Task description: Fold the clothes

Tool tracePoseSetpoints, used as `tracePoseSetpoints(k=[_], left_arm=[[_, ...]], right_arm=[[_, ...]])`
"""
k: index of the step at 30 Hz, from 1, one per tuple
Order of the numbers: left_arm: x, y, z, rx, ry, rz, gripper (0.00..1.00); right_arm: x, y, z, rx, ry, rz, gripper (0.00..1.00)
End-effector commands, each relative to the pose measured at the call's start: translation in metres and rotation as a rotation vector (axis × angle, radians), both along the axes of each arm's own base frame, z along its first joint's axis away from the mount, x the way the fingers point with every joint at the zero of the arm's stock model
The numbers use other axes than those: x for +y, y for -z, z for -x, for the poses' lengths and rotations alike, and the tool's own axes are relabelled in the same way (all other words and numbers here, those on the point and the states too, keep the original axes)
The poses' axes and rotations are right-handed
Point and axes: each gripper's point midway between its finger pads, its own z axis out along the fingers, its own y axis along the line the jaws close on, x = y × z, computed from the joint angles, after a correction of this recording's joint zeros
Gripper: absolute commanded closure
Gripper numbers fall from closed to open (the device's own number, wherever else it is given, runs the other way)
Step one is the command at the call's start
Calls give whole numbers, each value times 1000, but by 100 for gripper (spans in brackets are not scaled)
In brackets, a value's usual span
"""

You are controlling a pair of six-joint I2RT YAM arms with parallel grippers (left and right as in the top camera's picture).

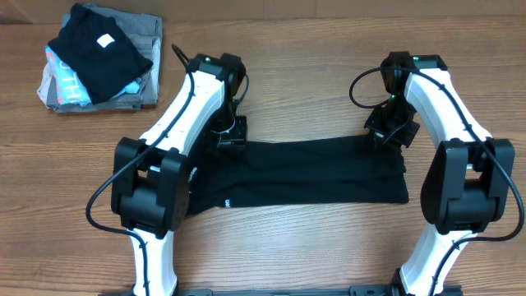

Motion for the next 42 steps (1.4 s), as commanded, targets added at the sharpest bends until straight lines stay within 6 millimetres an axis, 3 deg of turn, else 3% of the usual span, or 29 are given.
tracePoseSetpoints(k=[1,5,9,13,16,27,28,30,31,32,35,42], left_arm=[[12,11,4,7,-27,-39,45],[16,15,6,11,-9,-50,51],[16,15,8,17,-1,-47,74],[18,13,14,44,-1,-56,82],[19,11,19,65,13,-60,95],[41,-7,61,246,69,-149,95],[44,-10,66,269,73,-164,91],[49,-18,79,331,90,-177,72],[47,-17,80,338,107,-161,57],[45,-17,82,343,115,-144,30],[45,-17,83,347,119,-146,0],[34,-8,70,289,120,-88,0]], right_arm=[[-1,-9,0,-25,-20,-4,71],[-1,-9,-1,-28,-19,-4,71],[-1,-8,-2,-34,-19,-4,71],[-1,-8,-2,-34,-19,-4,71],[-1,-8,-2,-33,-19,-4,71],[-1,-9,1,-18,-14,-4,72],[-1,-9,2,-14,-14,-4,72],[-1,-9,4,-9,-14,-6,72],[-1,-10,4,-9,-14,-6,72],[-1,-10,4,-9,-14,-7,72],[1,-10,5,-3,-12,-15,72],[1,-9,4,-9,-17,-18,71]])
